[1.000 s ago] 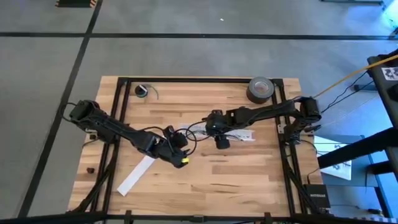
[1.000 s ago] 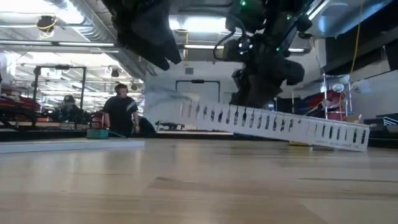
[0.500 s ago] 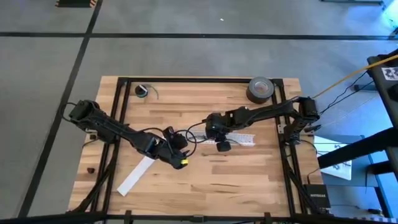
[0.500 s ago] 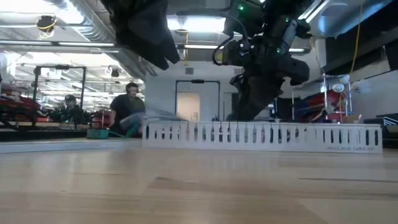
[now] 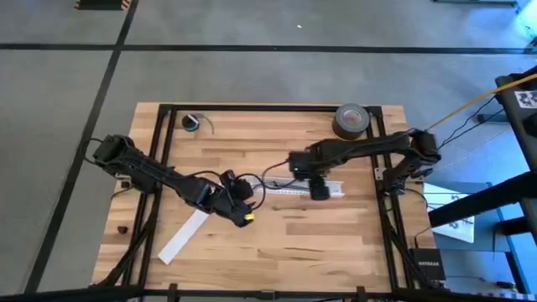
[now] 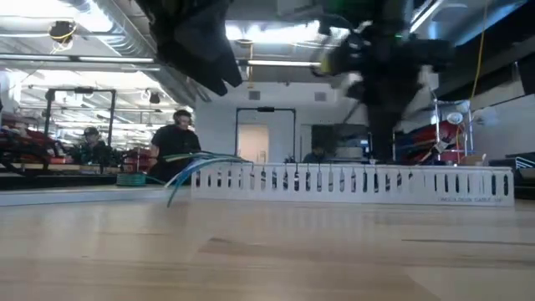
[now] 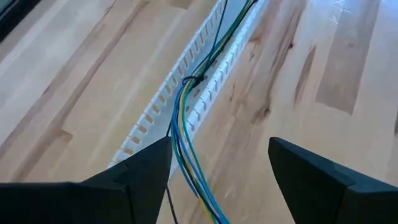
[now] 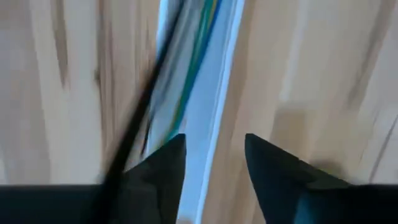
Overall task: Ziptie cables
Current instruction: Insert the ziptied cable wires into the white cable duct
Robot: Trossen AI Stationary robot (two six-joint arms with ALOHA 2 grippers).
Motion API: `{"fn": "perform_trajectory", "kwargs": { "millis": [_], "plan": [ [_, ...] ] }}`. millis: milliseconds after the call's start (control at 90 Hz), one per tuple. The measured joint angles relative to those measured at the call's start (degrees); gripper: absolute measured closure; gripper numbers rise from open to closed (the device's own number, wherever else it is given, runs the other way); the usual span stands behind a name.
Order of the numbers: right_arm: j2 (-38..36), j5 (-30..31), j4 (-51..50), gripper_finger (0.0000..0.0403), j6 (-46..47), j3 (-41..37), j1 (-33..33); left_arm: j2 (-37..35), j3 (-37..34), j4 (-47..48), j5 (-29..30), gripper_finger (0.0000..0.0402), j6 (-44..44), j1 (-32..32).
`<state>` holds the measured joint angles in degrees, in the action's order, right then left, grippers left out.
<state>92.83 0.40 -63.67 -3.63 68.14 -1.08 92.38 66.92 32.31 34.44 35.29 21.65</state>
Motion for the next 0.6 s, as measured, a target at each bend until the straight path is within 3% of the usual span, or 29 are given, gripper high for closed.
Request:
{"fn": "perform_trajectory", "kwargs": {
  "millis": [156,411,522,600],
  "plan": [
    [-5.38,-2.86,6.44,0.025,3.92,-6.77,-0.02,0.0,0.0,-0.02,-0.03,0.0148,-0.06,-0.06],
    [-6.46,-9.89,11.85,0.026,6.42,-12.09,0.01,0.0,0.0,-0.01,-0.02,0.0148,-0.18,-0.04],
    [-6.46,-9.74,11.77,0.026,6.72,-13.93,0.37,0.0,0.0,-0.02,-0.02,0.0148,-0.18,-0.04],
    [-6.44,-5.41,11.47,0.026,6.9,-14.68,0.58,0.0,0.0,0.0,0.0,0.0148,-0.24,-0.04]
  ]
}}
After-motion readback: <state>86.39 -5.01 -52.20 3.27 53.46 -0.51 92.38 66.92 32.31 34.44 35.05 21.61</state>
